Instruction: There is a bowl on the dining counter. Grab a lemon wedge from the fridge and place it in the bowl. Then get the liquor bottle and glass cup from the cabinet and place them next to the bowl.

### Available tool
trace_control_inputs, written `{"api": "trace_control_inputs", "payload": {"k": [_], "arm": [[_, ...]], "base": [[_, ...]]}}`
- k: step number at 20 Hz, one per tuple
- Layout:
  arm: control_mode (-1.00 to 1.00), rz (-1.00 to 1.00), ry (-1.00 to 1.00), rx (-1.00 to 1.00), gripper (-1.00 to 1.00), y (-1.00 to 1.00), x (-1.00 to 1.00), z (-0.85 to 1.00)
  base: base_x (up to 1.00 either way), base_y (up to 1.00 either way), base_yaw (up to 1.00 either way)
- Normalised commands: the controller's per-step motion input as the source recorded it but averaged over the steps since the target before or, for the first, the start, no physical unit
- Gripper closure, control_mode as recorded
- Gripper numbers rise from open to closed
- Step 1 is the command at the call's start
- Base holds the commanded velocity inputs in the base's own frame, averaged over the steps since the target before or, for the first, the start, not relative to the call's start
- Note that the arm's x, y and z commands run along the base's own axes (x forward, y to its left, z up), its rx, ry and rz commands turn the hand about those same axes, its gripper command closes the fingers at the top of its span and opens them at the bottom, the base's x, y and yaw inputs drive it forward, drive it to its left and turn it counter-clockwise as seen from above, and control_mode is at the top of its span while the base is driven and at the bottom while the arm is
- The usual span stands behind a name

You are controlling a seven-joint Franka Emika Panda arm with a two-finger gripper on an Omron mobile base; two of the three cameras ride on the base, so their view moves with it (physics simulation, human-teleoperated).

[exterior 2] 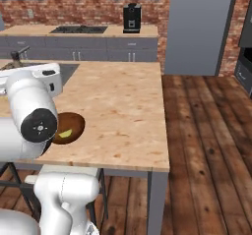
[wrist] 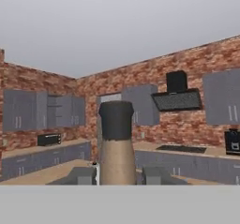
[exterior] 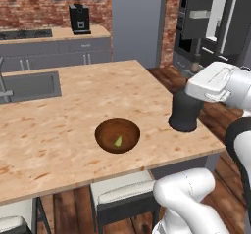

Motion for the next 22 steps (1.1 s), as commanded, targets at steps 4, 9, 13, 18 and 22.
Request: {"api": "trace_control_inputs", "payload": {"k": [4, 9, 13, 18, 22], "arm": [[-1.00, 0.36, 0.22, -0.02, 1.00, -0.49, 0.86, -0.26], [-1.00, 0.36, 0.17, -0.06, 1.00, -0.36, 0.75, -0.38], [-1.00, 0.35, 0.01, -0.09, 1.00, -0.27, 0.48, -0.47], [-1.00, 0.32, -0.03, -0.11, 1.00, -0.20, 0.37, -0.46], [-1.00, 0.30, -0.07, -0.10, 1.00, -0.18, 0.41, -0.46]], "base": [[0.00, 0.00, 0.00], [0.00, 0.00, 0.00], [0.00, 0.00, 0.00], [0.00, 0.00, 0.00], [0.00, 0.00, 0.00]]}}
